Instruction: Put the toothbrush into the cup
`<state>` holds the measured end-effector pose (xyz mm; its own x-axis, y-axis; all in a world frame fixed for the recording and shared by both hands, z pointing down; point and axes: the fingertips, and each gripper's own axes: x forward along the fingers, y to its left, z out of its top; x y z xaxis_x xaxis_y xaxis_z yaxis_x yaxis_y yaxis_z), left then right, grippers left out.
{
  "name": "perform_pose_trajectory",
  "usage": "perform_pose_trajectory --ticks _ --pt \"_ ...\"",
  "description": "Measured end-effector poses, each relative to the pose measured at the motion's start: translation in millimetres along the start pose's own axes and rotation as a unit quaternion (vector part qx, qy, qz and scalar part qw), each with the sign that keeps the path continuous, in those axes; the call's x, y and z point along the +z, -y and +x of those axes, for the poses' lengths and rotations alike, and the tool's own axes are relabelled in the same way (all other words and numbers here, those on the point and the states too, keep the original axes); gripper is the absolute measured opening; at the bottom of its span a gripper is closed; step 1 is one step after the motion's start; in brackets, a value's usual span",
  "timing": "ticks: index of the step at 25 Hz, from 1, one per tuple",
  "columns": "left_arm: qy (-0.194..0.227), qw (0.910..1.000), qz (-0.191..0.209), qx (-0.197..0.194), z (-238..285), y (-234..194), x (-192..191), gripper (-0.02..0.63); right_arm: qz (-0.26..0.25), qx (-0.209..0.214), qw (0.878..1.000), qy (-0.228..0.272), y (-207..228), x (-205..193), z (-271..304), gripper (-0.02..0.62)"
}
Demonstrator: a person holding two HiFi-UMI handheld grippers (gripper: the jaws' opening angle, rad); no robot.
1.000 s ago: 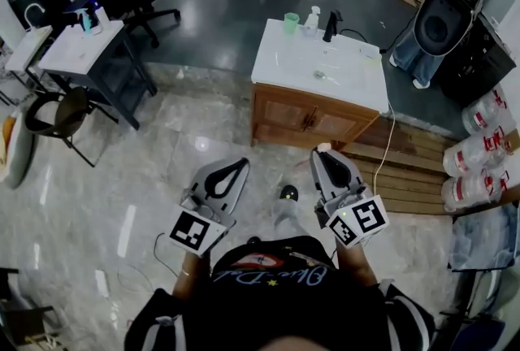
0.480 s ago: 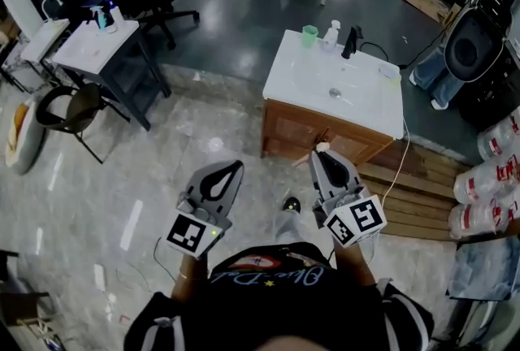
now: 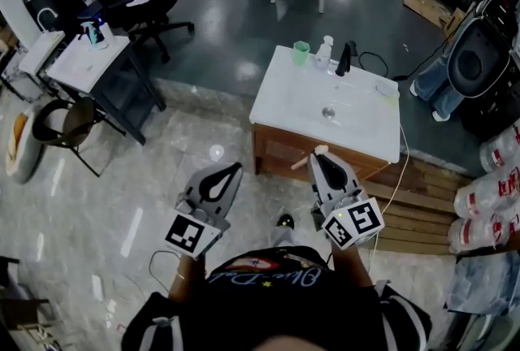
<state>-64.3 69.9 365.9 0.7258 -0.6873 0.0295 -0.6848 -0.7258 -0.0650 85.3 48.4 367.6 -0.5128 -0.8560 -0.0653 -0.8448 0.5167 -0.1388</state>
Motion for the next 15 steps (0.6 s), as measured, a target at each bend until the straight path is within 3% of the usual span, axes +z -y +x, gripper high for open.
perform_pose_trajectory --ticks 15 --pt "-0.005 0.9998 -0.003 -0.018 120 -6 1 -0.002 0.012 -0.012 1.0 -0.003 111 6 30 0.011"
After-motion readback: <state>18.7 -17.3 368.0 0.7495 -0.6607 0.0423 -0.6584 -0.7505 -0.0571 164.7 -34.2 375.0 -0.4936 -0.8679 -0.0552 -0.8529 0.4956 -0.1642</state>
